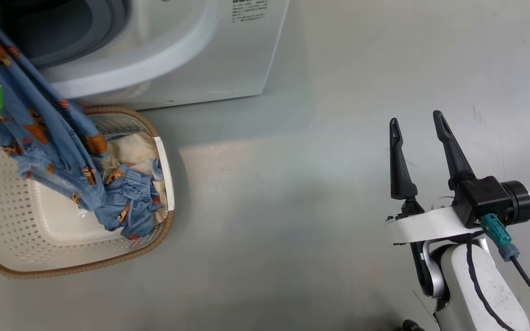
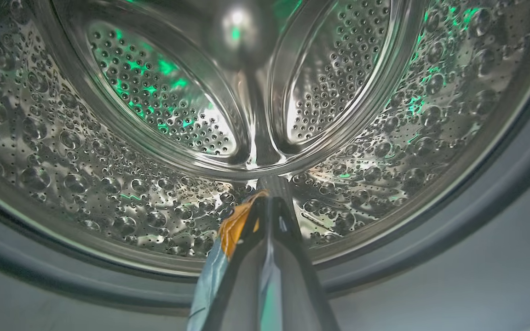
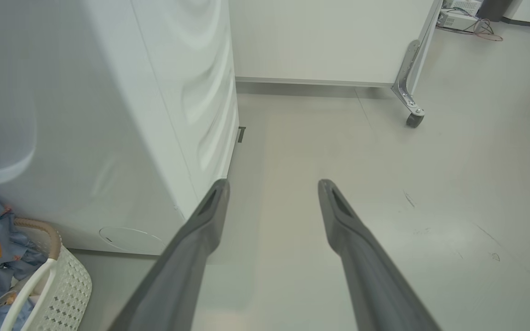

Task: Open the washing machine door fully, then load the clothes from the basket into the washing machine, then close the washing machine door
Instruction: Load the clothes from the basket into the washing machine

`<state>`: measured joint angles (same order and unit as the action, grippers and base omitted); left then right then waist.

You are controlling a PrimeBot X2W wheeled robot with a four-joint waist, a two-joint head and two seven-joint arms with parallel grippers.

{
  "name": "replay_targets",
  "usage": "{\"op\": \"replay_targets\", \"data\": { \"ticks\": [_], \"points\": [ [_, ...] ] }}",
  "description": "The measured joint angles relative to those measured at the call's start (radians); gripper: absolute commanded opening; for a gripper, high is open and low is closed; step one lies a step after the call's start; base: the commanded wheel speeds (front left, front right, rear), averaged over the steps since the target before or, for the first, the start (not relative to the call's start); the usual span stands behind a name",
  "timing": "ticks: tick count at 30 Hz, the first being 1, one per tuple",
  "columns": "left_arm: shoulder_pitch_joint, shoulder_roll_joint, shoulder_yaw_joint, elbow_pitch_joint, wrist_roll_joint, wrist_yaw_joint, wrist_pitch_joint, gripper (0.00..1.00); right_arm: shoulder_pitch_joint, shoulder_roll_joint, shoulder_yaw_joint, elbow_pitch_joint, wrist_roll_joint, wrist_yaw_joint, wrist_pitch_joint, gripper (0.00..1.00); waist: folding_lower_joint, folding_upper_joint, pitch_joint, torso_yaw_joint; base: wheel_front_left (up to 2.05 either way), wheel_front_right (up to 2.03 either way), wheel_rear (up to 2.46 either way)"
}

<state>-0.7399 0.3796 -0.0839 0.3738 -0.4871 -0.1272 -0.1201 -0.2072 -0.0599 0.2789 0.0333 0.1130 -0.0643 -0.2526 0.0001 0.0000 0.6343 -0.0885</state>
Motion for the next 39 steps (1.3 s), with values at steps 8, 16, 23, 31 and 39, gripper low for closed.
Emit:
{"op": "replay_targets", "data": {
  "ticks": [8,16,23,31,39],
  "points": [
    [-0.116,0.026,-0.045,0.067,-0.073,0.0,0.116,0.0,-0.018,0.002,0.014,0.001,0.002,-0.01,0.0,1.0,0.0,0.0,0.062,-0.025,0.0,0.0,0.0],
    [-0.222,0.051,-0.094,0.109,-0.122,0.0,0.241,0.0,-0.038,0.003,0.021,0.001,0.009,-0.026,0.0,1.0,0.0,0.0,0.106,-0.037,0.0,0.0,0.0],
    [-0.329,0.097,-0.124,0.126,-0.119,0.0,0.316,0.0,-0.053,0.003,0.048,0.002,0.021,-0.033,0.0,1.0,0.0,0.0,0.151,-0.04,0.0,0.0,0.0],
    [-0.399,0.123,-0.187,0.144,-0.124,0.0,0.393,0.0,-0.068,0.003,0.074,-0.001,0.041,-0.037,0.0,1.0,0.0,0.0,0.201,-0.045,0.0,0.0,0.0],
    [-0.452,0.133,-0.225,0.175,-0.138,0.0,0.422,0.0,-0.083,0.003,0.081,0.0,0.047,-0.046,0.0,1.0,0.0,0.0,0.239,-0.043,0.0,0.0,0.0]
  ]
}}
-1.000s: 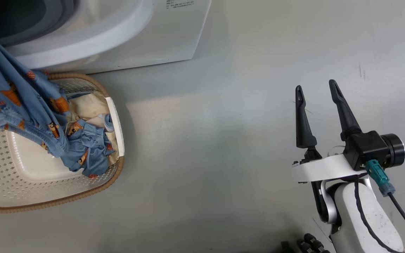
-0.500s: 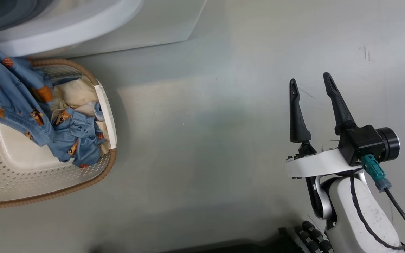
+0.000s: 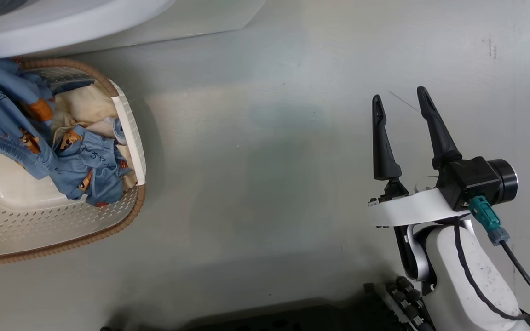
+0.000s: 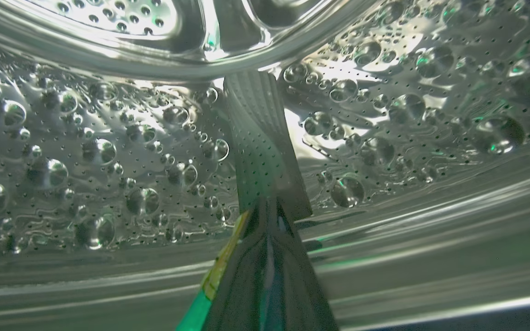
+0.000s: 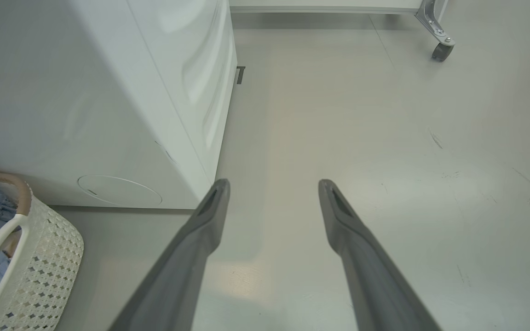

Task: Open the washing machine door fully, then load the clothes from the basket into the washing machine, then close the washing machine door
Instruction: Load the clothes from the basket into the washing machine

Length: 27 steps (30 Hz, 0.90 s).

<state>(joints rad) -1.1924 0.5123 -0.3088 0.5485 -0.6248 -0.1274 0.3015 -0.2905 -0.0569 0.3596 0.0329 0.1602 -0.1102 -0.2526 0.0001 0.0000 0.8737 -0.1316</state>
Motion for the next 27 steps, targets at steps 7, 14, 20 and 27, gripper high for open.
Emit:
{"op": "replay_targets", "data": {
  "ticks": [7,14,20,27],
  "points": [
    [-0.084,0.03,-0.015,-0.059,0.056,0.0,-0.2,0.0,-0.011,0.0,0.025,0.0,0.016,-0.006,0.0,1.0,0.0,0.0,0.011,0.001,0.0,0.0,0.0],
    [-0.125,0.067,-0.039,-0.077,0.111,-0.001,-0.36,0.0,-0.019,0.0,0.036,-0.002,0.027,-0.007,0.0,1.0,0.0,0.0,0.03,-0.013,0.0,0.0,0.0],
    [-0.124,0.053,-0.061,-0.002,0.103,-0.001,-0.388,1.0,-0.029,0.0,0.035,-0.001,0.033,-0.008,0.0,1.0,0.0,0.0,0.035,-0.02,0.0,0.0,0.0],
    [-0.114,0.023,-0.082,0.073,0.075,-0.001,-0.426,1.0,-0.032,-0.001,0.027,0.006,0.033,-0.008,0.0,1.0,-0.0001,0.0,0.022,-0.012,0.0,0.0,0.0]
  ]
}}
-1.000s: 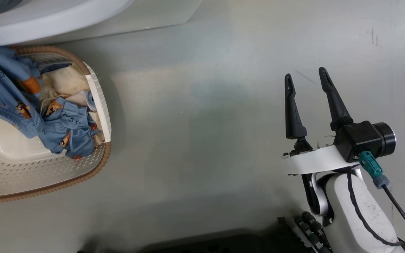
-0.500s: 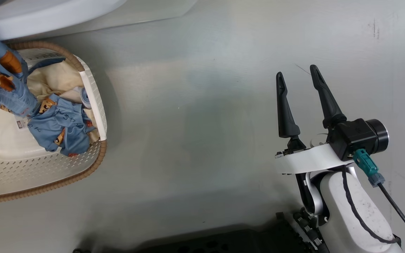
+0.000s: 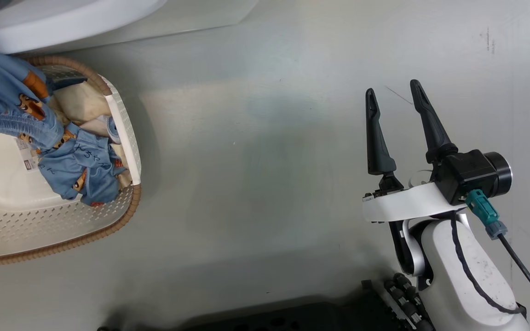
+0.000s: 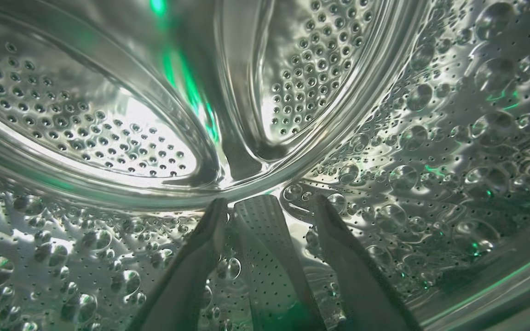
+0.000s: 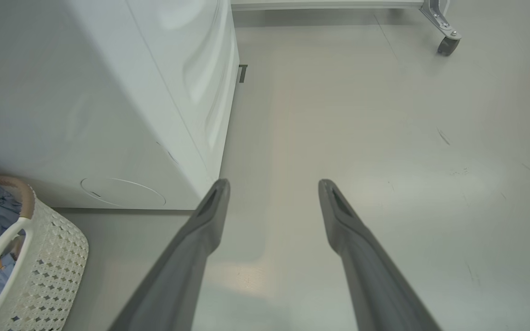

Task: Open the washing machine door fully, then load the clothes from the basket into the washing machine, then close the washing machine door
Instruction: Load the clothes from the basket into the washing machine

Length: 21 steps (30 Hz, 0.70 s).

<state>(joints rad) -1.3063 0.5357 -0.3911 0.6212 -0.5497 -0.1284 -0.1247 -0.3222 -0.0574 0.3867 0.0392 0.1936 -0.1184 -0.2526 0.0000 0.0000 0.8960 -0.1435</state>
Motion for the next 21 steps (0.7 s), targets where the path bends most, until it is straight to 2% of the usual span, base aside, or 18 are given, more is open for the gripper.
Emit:
{"op": "replay_targets", "data": {
  "ticks": [13,21],
  "points": [
    [0.025,-0.034,-0.025,0.081,-0.041,0.0,-0.079,1.0,-0.003,0.0,-0.033,0.013,-0.009,-0.007,0.0,1.0,0.0,0.0,-0.05,0.033,0.0,0.0,0.0],
    [0.049,-0.077,-0.04,0.086,-0.07,0.0,-0.114,1.0,-0.002,0.0,-0.057,0.026,-0.019,-0.007,0.0,1.0,0.0,0.0,-0.089,0.068,0.0,0.0,0.0]
  ]
}}
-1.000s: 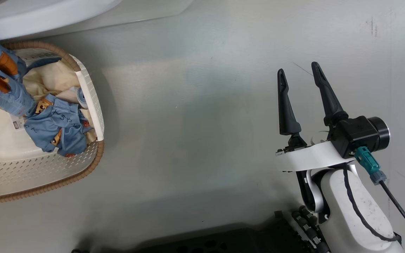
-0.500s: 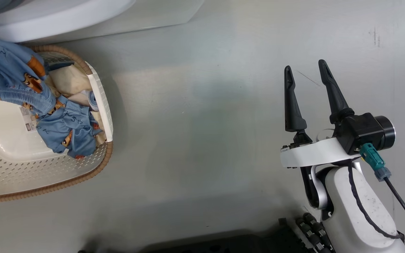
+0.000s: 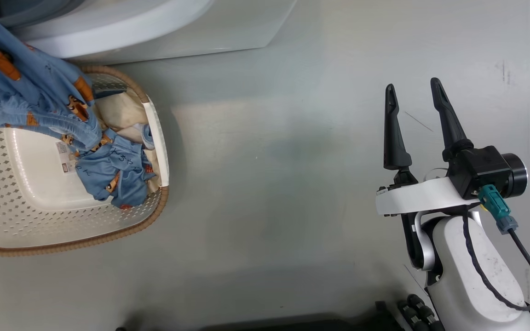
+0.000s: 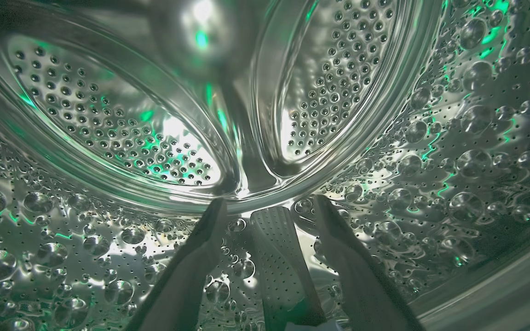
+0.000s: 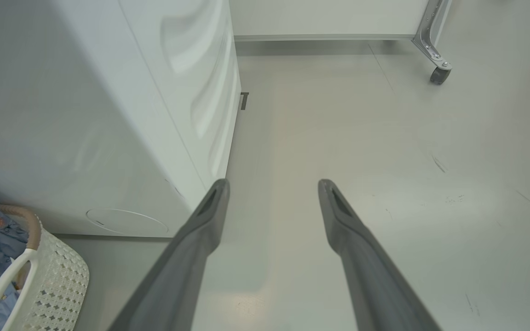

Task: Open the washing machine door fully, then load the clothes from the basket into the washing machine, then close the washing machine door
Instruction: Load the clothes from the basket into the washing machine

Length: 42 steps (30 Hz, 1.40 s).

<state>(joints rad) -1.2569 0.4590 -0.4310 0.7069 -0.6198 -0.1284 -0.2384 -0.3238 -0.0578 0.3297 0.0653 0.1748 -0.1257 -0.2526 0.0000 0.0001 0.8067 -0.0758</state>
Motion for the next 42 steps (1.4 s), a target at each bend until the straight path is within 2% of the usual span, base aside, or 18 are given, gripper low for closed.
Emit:
{"op": "replay_targets", "data": {
  "ticks": [13,19,27,37,42],
  "points": [
    [0.062,-0.023,0.032,-0.016,-0.064,0.0,-0.014,1.0,0.002,0.0,-0.009,0.006,-0.01,0.0,0.0,1.0,0.0,0.0,-0.04,0.046,0.0,0.0,0.0],
    [0.124,-0.024,0.026,-0.08,-0.082,0.0,-0.018,1.0,0.005,-0.001,-0.014,0.007,-0.01,0.0,0.0,1.0,0.0,0.0,-0.05,0.056,0.0,0.0,0.0],
    [0.179,-0.023,0.099,-0.172,-0.084,0.0,-0.018,1.0,0.006,-0.002,-0.031,0.008,-0.02,0.0,0.0,1.0,0.0,0.0,-0.061,0.072,0.0,0.0,0.0],
    [0.353,-0.026,0.229,-0.3,-0.048,0.0,-0.018,1.0,0.006,-0.002,-0.031,0.007,-0.02,0.0,0.0,1.0,0.0,0.0,-0.072,0.084,0.0,0.0,0.0],
    [0.442,-0.072,0.266,-0.382,-0.025,0.0,-0.018,1.0,0.012,-0.002,-0.049,0.006,-0.027,0.0,0.0,1.0,0.0,0.0,-0.075,0.092,0.0,0.0,0.0]
  ]
}}
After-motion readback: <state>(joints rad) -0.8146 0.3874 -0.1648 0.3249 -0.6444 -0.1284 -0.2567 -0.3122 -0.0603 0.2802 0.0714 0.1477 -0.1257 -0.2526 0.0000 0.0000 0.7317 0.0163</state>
